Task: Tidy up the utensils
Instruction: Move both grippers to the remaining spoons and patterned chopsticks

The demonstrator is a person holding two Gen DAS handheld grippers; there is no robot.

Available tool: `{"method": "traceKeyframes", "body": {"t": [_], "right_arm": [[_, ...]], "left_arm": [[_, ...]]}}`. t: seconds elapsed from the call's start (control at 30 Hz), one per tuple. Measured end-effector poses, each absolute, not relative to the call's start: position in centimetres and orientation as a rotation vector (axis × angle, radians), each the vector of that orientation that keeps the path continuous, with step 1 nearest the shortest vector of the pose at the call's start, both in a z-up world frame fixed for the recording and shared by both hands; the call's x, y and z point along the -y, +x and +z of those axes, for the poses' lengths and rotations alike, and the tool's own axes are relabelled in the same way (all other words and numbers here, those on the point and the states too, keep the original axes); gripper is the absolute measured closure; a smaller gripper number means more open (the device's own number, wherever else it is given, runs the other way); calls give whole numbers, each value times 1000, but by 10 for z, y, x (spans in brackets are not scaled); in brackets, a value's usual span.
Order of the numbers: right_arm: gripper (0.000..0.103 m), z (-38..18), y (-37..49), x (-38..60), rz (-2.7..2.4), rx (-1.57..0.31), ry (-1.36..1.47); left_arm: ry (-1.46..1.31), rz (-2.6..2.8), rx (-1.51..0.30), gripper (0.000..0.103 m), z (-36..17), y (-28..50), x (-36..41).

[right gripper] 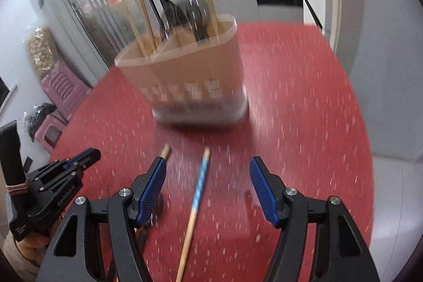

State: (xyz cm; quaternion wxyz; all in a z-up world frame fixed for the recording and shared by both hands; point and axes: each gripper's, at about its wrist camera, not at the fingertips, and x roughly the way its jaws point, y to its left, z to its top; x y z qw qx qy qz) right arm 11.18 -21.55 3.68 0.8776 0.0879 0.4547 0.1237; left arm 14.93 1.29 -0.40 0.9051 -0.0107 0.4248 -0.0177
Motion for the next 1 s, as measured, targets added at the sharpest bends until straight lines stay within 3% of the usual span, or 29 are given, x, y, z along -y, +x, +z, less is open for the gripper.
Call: {"method": "traceKeyframes", "body": {"t": [0.3, 0.33, 0.37, 1.0], "right_arm": [[34, 10, 88, 211, 235, -1045, 185], [34, 9, 87, 208, 233, -1052, 186], [34, 7, 85, 208, 230, -1059, 187], [34, -16, 61, 197, 201, -1122, 156]], "left_arm": [[-59, -46, -906, 71, -23, 124, -19], [-60, -43, -912, 58, -26, 122, -20], [-60, -42, -917, 0, -27, 120, -21], [34, -159, -968, 0, -51, 80, -6]]}}
